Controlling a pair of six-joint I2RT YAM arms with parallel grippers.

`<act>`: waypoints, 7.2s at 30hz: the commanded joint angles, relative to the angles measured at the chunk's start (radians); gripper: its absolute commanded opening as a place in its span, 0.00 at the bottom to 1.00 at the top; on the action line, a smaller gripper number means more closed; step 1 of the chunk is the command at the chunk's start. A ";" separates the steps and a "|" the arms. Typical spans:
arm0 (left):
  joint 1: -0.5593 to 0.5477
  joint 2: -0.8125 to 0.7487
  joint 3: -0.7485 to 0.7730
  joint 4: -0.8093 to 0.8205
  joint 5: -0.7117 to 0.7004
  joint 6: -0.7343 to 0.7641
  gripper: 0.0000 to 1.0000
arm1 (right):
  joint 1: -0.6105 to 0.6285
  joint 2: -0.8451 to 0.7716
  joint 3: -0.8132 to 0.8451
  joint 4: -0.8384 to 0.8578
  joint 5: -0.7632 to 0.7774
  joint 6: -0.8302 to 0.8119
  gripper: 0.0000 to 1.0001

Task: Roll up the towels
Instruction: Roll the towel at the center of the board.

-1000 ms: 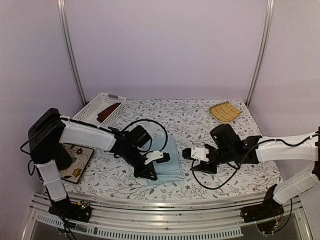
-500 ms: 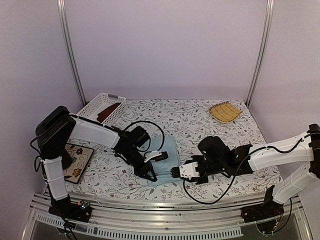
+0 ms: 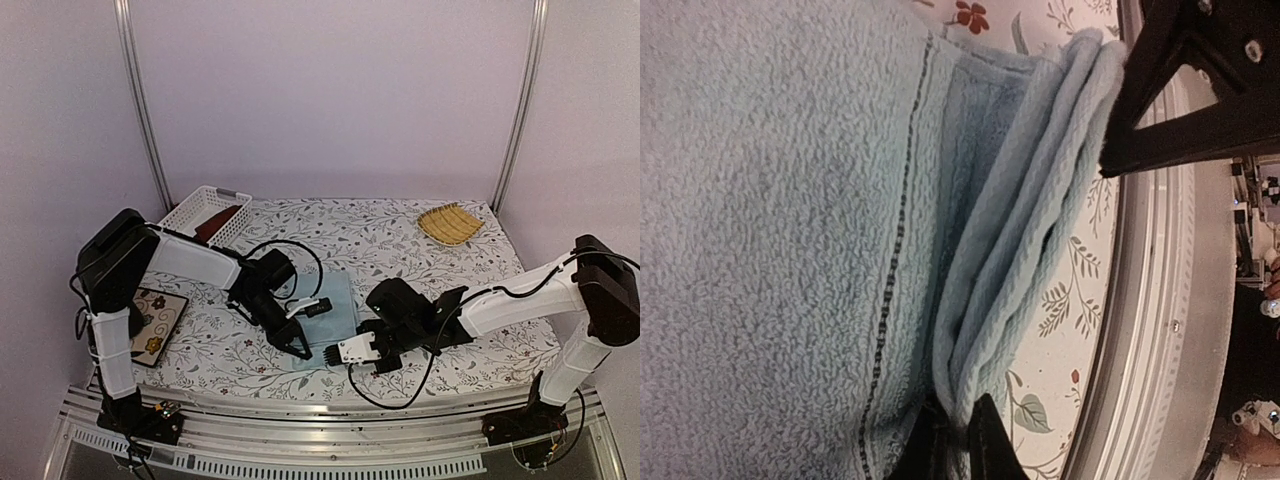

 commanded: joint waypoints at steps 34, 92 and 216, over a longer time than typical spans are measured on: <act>0.071 0.129 0.032 -0.104 -0.129 -0.025 0.01 | -0.005 0.000 -0.042 0.136 0.077 -0.055 0.28; 0.140 0.136 0.059 -0.136 -0.010 -0.042 0.43 | 0.186 0.317 0.054 0.249 0.541 0.041 0.02; -0.459 -0.433 -0.566 0.551 -0.876 0.252 0.21 | -0.118 0.534 0.736 -0.667 -0.466 0.238 0.15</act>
